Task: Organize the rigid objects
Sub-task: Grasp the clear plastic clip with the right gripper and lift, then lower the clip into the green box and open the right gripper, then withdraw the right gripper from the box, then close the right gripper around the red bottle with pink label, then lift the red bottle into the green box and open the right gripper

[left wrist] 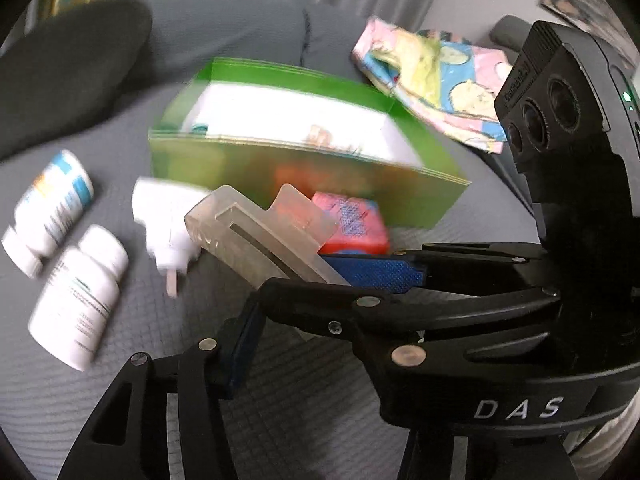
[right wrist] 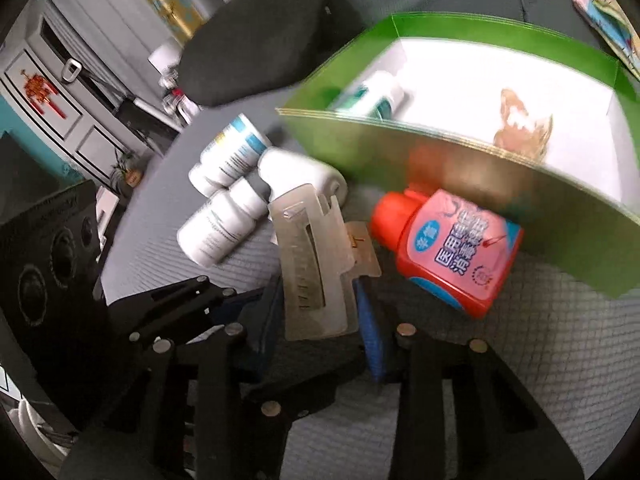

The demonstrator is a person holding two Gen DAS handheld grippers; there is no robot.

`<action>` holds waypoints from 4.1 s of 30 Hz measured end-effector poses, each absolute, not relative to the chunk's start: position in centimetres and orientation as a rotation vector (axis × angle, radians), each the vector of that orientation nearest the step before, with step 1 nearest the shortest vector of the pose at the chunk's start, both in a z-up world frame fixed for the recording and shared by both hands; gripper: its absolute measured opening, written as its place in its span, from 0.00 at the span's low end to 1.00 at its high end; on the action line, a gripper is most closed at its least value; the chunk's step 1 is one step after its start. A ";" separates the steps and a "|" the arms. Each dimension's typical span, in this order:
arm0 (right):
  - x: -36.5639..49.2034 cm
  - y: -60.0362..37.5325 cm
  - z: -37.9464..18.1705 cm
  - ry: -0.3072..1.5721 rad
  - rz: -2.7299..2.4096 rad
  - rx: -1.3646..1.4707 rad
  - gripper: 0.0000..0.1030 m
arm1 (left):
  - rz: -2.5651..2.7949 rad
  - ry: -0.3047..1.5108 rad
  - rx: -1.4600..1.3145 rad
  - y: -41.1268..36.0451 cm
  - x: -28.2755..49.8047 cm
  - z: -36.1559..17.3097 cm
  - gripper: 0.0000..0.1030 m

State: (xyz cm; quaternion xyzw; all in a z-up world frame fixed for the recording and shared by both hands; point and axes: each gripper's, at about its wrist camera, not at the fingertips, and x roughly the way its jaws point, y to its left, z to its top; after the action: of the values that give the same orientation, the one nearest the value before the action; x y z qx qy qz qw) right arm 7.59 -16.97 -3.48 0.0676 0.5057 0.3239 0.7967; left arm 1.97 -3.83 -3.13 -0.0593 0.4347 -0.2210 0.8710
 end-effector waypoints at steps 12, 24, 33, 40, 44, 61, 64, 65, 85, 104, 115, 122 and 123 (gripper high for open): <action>10.4 -20.0 4.4 0.856 0.649 0.196 0.34 | -0.500 0.791 -0.042 -7.3 6.9 3.7 0.52; 16.3 -22.8 0.7 0.875 0.466 0.336 0.67 | -0.479 0.935 -0.137 -8.6 13.0 0.1 0.56; 15.3 -25.2 -0.4 0.868 0.368 0.351 0.72 | -0.366 0.928 -0.134 -5.6 12.3 -0.5 0.84; 13.7 -26.6 0.1 0.853 0.340 0.348 0.73 | -0.316 0.891 -0.107 -4.6 10.4 0.5 0.84; 12.3 -26.9 0.7 0.840 0.344 0.340 0.73 | -0.316 0.878 -0.096 -4.6 9.3 1.0 0.84; 8.3 -26.5 -1.0 0.917 0.381 0.363 0.73 | -0.346 0.892 -0.046 -5.3 5.5 -0.3 0.84; 8.3 -26.3 -1.9 0.943 0.388 0.368 0.74 | -0.353 0.909 -0.046 -5.5 5.4 -1.2 0.84; 8.3 -26.2 -2.2 0.950 0.391 0.368 0.74 | -0.354 0.915 -0.045 -5.6 5.4 -1.5 0.84; 11.4 -22.6 -6.3 1.051 0.496 0.402 0.72 | -0.441 0.938 -0.086 -8.0 7.6 -5.5 0.85; 10.8 -21.4 -5.7 1.022 0.489 0.330 0.51 | -0.447 0.883 -0.059 -7.8 6.4 -4.8 0.84; 9.4 -20.8 -1.2 0.916 0.525 0.325 0.51 | -0.421 0.793 -0.049 -7.1 5.7 -0.6 0.84; 11.0 -20.9 1.2 0.820 0.534 0.320 0.52 | -0.400 0.724 -0.045 -7.2 7.6 1.5 0.85; 11.4 -21.0 1.4 0.812 0.533 0.322 0.52 | -0.398 0.720 -0.047 -7.3 8.1 1.6 0.84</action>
State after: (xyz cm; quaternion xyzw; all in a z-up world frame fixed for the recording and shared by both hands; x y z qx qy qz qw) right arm 11.43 -21.00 1.36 0.1540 0.3884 0.2551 0.8720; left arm 8.10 -7.29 1.60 -0.0226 0.3500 -0.1932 0.9163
